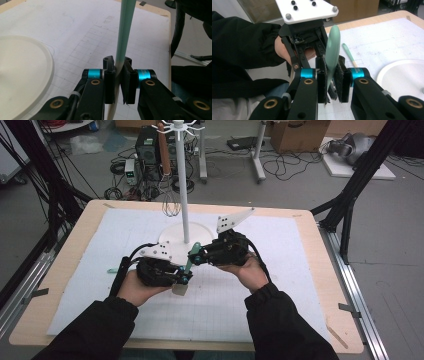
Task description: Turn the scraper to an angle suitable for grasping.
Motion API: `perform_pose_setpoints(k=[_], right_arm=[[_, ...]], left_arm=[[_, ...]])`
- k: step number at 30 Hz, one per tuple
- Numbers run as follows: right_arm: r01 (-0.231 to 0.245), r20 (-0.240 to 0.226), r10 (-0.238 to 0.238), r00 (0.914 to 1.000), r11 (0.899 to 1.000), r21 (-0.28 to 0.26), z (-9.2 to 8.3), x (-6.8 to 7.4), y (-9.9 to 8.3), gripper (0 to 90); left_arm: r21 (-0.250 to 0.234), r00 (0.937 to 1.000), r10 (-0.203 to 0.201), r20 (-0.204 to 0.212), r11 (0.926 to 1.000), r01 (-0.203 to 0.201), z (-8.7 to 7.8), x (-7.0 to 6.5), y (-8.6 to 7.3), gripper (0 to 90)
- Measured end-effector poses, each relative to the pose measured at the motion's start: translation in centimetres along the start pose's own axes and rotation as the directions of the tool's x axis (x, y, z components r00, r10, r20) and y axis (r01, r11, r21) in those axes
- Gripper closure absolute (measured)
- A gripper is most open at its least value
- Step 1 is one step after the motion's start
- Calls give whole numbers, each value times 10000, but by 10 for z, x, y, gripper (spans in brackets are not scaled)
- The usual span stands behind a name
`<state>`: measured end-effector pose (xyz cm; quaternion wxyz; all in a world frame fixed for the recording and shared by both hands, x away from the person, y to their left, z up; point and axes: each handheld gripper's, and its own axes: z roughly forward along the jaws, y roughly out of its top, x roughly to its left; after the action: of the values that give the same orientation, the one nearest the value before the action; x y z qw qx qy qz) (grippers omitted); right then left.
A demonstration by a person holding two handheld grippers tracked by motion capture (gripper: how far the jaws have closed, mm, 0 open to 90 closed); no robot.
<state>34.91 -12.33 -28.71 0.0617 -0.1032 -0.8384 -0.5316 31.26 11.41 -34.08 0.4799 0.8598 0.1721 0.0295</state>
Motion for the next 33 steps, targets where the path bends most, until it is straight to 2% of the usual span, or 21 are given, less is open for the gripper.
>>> perform_pose_setpoints(k=[3, 4, 7, 16, 21, 23, 24, 26, 28, 33], right_arm=[[-112, 1, 112, 9999, 9995, -290, 1, -1, -2, 785], [-106, 36, 107, 9999, 9992, -394, 2, 0, -3, 730], [-169, 66, 172, 9998, 9988, -466, 7, -1, -11, 704], [-399, -6, 400, 9992, 9960, -800, 16, -3, -20, 743], [-386, -134, 375, 9992, 9953, -887, 17, -4, -20, 827], [-424, -152, 413, 9990, 9956, -838, 17, -5, -20, 838], [-474, -185, 461, 9988, 9960, -760, 17, -7, -20, 840], [-518, 66, 523, 9986, 9967, -625, 16, -9, -19, 841], [-538, 154, 546, 9984, 9976, -442, 15, -12, -18, 841], [-503, 304, 503, 9983, 9987, -8, 15, -16, -9, 841]], left_arm=[[-82, 10000, -2, -28, 10000, 2, 0, 0, 1, 841], [-97, 10000, 33, -49, 9999, -33, -1, 0, 1, 841], [-503, 9998, -214, -30, 9985, 212, -3, 2, 1, 841], [-905, 9993, -373, -52, 9952, 367, -7, 3, 3, 842], [-909, 9993, -383, -6, 9951, 381, -7, 3, 3, 838], [-940, 9991, -370, -203, 9950, 349, -8, 2, 2, 825], [-934, 9987, -412, -314, 9949, 381, -8, 2, 2, 785], [-855, 9979, -349, -539, 9959, 302, -11, 2, 1, 714], [-865, 9965, -328, -774, 9959, 261, -15, 2, -1, 695], [-813, 9895, -447, -1378, 9961, 337, -22, 4, -10, 634]])
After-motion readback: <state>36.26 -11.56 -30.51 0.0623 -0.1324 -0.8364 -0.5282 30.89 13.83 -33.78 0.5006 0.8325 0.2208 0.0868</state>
